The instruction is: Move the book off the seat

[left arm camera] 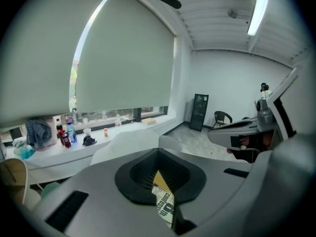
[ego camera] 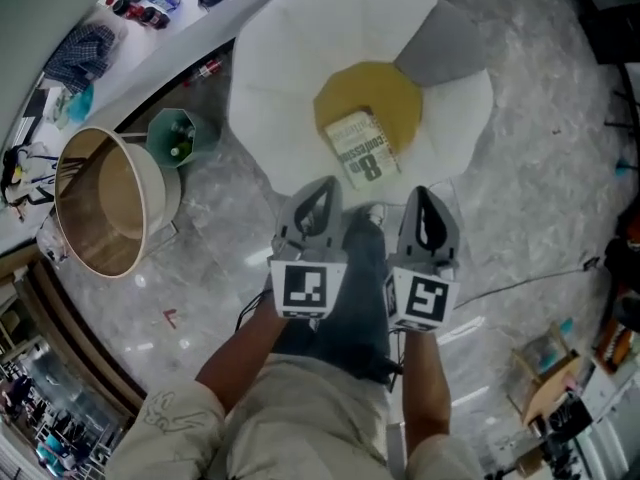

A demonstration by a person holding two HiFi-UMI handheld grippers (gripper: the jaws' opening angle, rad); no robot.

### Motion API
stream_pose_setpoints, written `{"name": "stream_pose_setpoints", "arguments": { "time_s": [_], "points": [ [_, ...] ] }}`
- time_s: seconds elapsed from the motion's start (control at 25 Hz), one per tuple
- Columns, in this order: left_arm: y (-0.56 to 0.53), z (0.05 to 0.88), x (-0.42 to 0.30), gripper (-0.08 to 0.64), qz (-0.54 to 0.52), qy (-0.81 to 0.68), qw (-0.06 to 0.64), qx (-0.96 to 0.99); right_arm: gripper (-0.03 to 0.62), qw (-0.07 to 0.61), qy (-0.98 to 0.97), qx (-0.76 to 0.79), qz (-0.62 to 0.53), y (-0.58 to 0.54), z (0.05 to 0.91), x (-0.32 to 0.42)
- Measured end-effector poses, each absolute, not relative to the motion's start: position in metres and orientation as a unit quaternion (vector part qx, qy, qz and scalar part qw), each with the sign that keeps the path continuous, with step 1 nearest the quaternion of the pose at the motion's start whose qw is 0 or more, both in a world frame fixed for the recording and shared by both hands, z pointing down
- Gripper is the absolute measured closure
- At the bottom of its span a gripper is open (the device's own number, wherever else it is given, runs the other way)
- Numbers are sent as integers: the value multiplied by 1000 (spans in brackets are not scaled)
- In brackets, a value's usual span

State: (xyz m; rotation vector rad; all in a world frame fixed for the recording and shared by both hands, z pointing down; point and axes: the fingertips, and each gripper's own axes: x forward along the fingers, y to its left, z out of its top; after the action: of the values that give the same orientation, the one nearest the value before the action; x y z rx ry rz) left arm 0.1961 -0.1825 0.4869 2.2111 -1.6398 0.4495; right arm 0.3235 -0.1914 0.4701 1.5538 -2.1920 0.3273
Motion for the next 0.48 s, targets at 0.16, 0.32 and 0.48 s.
{"name": "stream_pose_setpoints", "arguments": {
  "time_s": [0.16,0.32,0.48],
  "points": [
    [-200,545,210,557,164,-604,211,751,588,242,-806,523,136,-217,534,338],
    [-214,603,216,557,158,-643,250,706,588,266,-827,476,132,-238,592,340],
    [-222,663,226,557,173,-664,270,676,588,287,-845,427,146,-248,655,336]
  ]
}}
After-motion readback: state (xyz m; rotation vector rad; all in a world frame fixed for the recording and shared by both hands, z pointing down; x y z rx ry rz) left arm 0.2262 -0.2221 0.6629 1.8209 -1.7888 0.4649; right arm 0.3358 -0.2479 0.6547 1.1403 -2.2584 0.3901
